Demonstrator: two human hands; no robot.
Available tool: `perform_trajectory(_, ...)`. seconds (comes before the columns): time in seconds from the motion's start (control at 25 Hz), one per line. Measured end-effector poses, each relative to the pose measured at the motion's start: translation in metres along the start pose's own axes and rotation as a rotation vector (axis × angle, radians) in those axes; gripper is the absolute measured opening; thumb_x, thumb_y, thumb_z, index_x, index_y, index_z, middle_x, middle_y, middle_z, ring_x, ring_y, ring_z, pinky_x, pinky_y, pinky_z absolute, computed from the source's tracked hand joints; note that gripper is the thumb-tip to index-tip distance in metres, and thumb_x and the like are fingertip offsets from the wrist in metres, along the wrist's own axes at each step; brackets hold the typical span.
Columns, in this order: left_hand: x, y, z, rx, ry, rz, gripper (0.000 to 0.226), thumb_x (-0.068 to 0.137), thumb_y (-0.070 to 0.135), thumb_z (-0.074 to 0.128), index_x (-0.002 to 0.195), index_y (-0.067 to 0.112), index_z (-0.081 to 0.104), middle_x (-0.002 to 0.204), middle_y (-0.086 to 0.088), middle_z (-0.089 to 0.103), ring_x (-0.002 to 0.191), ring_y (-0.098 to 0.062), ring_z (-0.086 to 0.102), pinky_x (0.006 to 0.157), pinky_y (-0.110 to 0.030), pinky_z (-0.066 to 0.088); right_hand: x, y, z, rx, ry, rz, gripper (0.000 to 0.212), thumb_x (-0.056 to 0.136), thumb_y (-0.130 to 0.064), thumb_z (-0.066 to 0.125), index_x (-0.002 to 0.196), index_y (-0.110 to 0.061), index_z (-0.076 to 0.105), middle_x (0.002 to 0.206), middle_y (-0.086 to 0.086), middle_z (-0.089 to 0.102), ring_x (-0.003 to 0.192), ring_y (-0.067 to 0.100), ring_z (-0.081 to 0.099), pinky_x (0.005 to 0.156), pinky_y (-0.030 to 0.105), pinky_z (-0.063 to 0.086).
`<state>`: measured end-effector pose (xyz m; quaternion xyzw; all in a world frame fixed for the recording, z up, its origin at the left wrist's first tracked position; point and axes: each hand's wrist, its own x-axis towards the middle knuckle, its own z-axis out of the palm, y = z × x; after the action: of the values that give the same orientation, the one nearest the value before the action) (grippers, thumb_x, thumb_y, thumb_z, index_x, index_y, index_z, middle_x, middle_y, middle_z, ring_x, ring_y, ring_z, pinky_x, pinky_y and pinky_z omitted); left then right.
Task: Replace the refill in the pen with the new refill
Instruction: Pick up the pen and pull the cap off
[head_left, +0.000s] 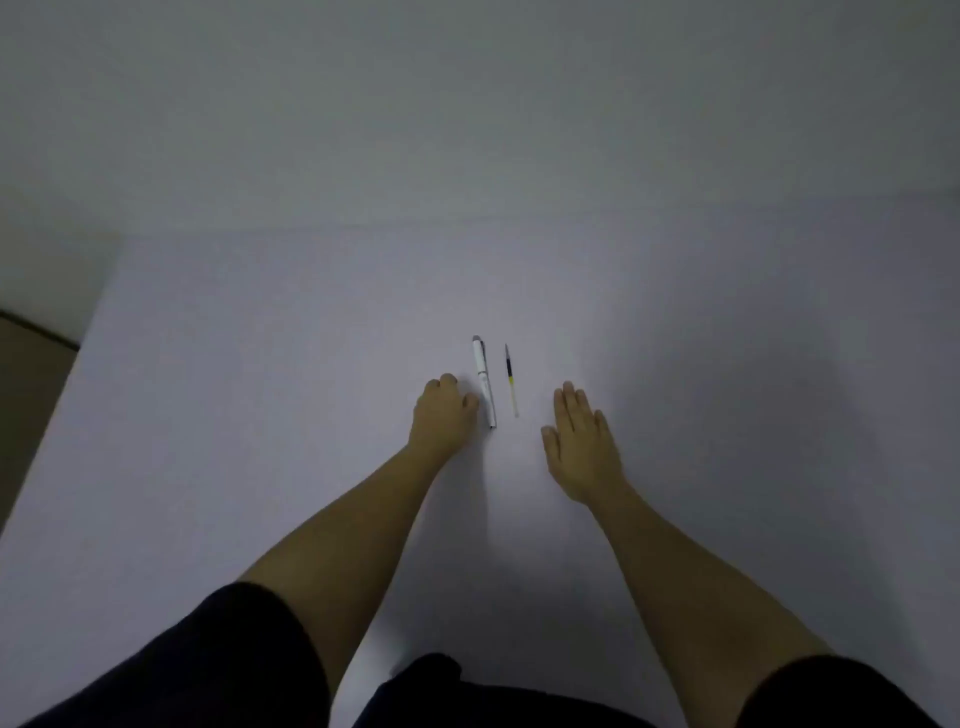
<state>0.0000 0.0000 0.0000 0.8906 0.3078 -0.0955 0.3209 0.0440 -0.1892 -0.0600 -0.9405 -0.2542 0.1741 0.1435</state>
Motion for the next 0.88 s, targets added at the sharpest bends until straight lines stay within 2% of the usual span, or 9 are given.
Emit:
perform_trajectory(0.16,0.019,0.017,0.01,-0.059,0.058,-0.076,0.033,0.095,0.024,0.045,0.106,-0.007,0.049,0.107,-0.026,0.058,0.094,-0.039,0.056,0.072,-0.038,0.041,-0.002,0.003,0.009,-0.054,0.072,0.007,0.057,0.098,-0.029,0.029,0.148,-0.009,0.009,0.159,0.009,0.008,0.147,0.022,0.006,0.118,0.039,0.007)
perform_trajectory(0.32,0.036,0.026,0.019,-0.09,0.086,-0.141,0.032,0.094,0.026,0.048,0.104,-0.005,0.049,0.105,-0.025,0.059,0.091,-0.039,0.058,0.07,-0.039,0.045,0.0,0.003,0.01,-0.037,0.145,-0.001,0.057,0.095,-0.027,0.033,0.146,-0.007,0.018,0.157,0.011,0.019,0.145,0.025,0.015,0.117,0.041,0.013)
perform_trajectory(0.44,0.046,0.033,0.021,-0.102,0.094,-0.187,0.031,0.093,0.023,0.051,0.106,-0.005,0.049,0.107,-0.024,0.059,0.093,-0.039,0.059,0.069,-0.039,0.044,-0.001,0.002,0.011,-0.038,0.143,0.0,0.056,0.095,-0.026,0.035,0.146,-0.007,0.02,0.156,0.011,0.021,0.145,0.025,0.018,0.116,0.041,0.014)
perform_trajectory(0.6,0.048,0.035,0.016,-0.107,0.062,-0.233,0.027,0.093,0.018,0.051,0.107,-0.005,0.05,0.109,-0.024,0.06,0.096,-0.038,0.06,0.069,-0.037,0.043,0.0,0.0,0.007,-0.014,0.114,-0.007,0.056,0.097,-0.027,0.035,0.147,-0.009,0.017,0.158,0.009,0.016,0.146,0.023,0.012,0.118,0.04,0.011)
perform_trajectory(0.68,0.044,0.032,0.008,-0.109,0.061,-0.206,0.026,0.094,0.017,0.048,0.106,-0.006,0.051,0.106,-0.025,0.061,0.093,-0.039,0.06,0.066,-0.037,0.042,0.001,-0.002,0.0,0.056,0.134,-0.013,0.053,0.097,-0.027,0.036,0.145,-0.008,0.023,0.156,0.009,0.021,0.145,0.022,0.016,0.118,0.04,0.012)
perform_trajectory(0.76,0.038,0.026,-0.002,-0.117,0.065,-0.115,0.024,0.094,0.016,0.045,0.102,-0.006,0.051,0.098,-0.025,0.061,0.087,-0.039,0.06,0.065,-0.038,0.043,0.005,-0.005,-0.012,0.231,0.17,0.02,0.045,0.097,-0.024,0.04,0.139,-0.007,0.037,0.149,0.011,0.037,0.14,0.025,0.03,0.116,0.036,0.02)
perform_trajectory(0.88,0.02,0.013,-0.014,-0.199,0.056,0.048,0.019,0.095,0.017,0.045,0.096,-0.002,0.05,0.088,-0.021,0.061,0.077,-0.035,0.059,0.067,-0.044,0.049,0.015,-0.018,-0.04,0.608,0.227,0.139,0.03,0.095,-0.019,0.048,0.121,-0.009,0.059,0.123,0.01,0.062,0.112,0.021,0.058,0.096,0.021,0.041)
